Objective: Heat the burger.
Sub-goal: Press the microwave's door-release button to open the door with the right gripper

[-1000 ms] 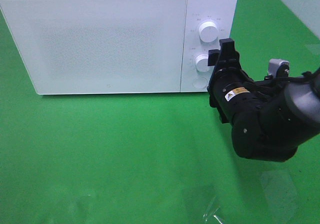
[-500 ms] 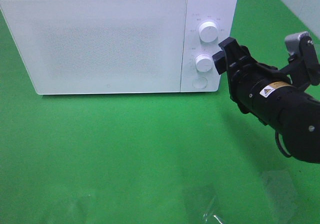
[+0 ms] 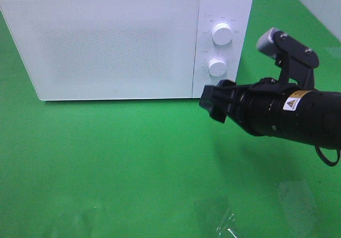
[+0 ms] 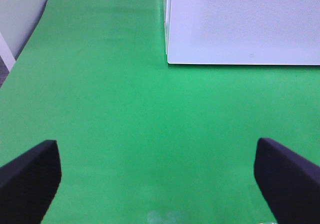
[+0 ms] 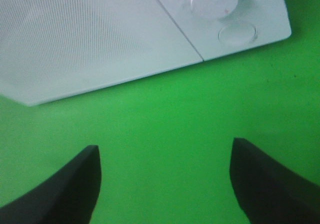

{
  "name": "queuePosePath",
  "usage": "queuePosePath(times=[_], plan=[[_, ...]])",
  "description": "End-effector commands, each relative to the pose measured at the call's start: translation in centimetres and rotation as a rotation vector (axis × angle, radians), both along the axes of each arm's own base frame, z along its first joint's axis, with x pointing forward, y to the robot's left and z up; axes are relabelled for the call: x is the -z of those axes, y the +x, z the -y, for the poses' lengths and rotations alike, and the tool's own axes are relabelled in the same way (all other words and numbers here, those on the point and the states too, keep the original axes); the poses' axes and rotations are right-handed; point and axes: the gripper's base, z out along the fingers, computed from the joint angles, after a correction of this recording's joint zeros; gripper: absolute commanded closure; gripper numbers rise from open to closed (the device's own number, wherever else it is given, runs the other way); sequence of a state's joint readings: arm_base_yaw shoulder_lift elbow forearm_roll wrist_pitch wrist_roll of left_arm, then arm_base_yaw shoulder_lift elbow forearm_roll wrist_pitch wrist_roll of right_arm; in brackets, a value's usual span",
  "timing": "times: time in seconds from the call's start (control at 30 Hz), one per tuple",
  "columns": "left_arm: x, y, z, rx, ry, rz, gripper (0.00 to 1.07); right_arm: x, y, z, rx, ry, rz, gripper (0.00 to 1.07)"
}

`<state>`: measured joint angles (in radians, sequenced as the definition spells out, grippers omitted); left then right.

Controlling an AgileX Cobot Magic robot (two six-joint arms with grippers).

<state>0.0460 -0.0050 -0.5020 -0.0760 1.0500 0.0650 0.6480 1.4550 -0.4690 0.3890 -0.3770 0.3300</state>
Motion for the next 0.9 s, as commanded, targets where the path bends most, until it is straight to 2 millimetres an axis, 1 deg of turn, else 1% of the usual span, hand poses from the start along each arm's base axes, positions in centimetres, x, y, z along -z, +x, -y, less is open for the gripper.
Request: queuePosePath(times=[0.03, 0.07, 0.17, 0.23, 0.27, 0.3, 0.33, 0.4, 0.43, 0.47, 0.5, 0.53, 0.57, 0.63, 0.67, 0.8, 0.9], plan=[[0.0, -0.3, 0.1, -0.003, -0.005, 0.026, 0.09, -0.1, -0.3, -0.2, -0.094, -0.072, -0.023, 0.39], [0.0, -0.3, 0.1, -0.003, -0.005, 0.026, 0.09, -0.1, -0.4, -0.4, -0.145, -0.116, -0.054, 0.39], [0.0, -0.3, 0.1, -0.003, -0.005, 0.026, 0.09, -0.1, -0.4, -0.5, -0.173, -0.141, -0.066, 0.39], [0.0, -0.3, 0.1, -0.003, -0.005, 0.026, 0.09, -0.5, -0.4, -0.9, -0.260, -0.236, -0.135, 0.39], [0.0, -0.3, 0.1, -0.003, -0.005, 0.026, 0.09, -0.5, -0.4, -0.9, -0.260, -0.236, -0.135, 0.39], [0.0, -0.3, 0.1, -0.003, -0.005, 0.026, 0.09, -1.1, -0.2, -1.1, -0.292, -0.276, -0.162, 0.39], [0.0, -0.3, 0.1, -0.003, -0.005, 0.026, 0.09, -1.1, -0.2, -1.1, -0.292, -0.276, -0.162, 0.39], [0.0, -0.3, 0.1, -0.003, -0.005, 0.026, 0.09, -2.0, 0.1, -1.3, -0.339, -0.356, -0.218, 0.39], [0.0, -0.3, 0.1, -0.003, -0.005, 0.026, 0.09, -2.0, 0.1, -1.3, -0.339, -0.356, -0.218, 0.39], [0.0, -0.3, 0.1, -0.003, -0.005, 0.026, 0.09, -2.6, 0.2, -1.2, -0.364, -0.412, -0.254, 0.39], [0.0, -0.3, 0.1, -0.003, -0.005, 0.026, 0.09, -2.6, 0.2, -1.2, -0.364, -0.412, -0.254, 0.39], [0.0, -0.3, 0.1, -0.003, -0.005, 0.026, 0.09, -3.2, 0.3, -1.2, -0.377, -0.455, -0.295, 0.39], [0.0, -0.3, 0.1, -0.003, -0.005, 0.026, 0.09, -3.2, 0.3, -1.2, -0.377, -0.455, -0.295, 0.39], [0.0, -0.3, 0.1, -0.003, -0.005, 0.026, 0.09, -3.7, 0.0, -0.9, -0.409, -0.521, -0.370, 0.39], [0.0, -0.3, 0.1, -0.003, -0.005, 0.026, 0.09, -3.7, 0.0, -0.9, -0.409, -0.521, -0.370, 0.39], [0.0, -0.3, 0.1, -0.003, -0.005, 0.026, 0.09, -4.2, -0.7, -0.3, -0.478, -0.616, -0.483, 0.39], [0.0, -0.3, 0.1, -0.003, -0.005, 0.026, 0.09, -4.3, -0.8, -0.2, -0.488, -0.628, -0.500, 0.39]])
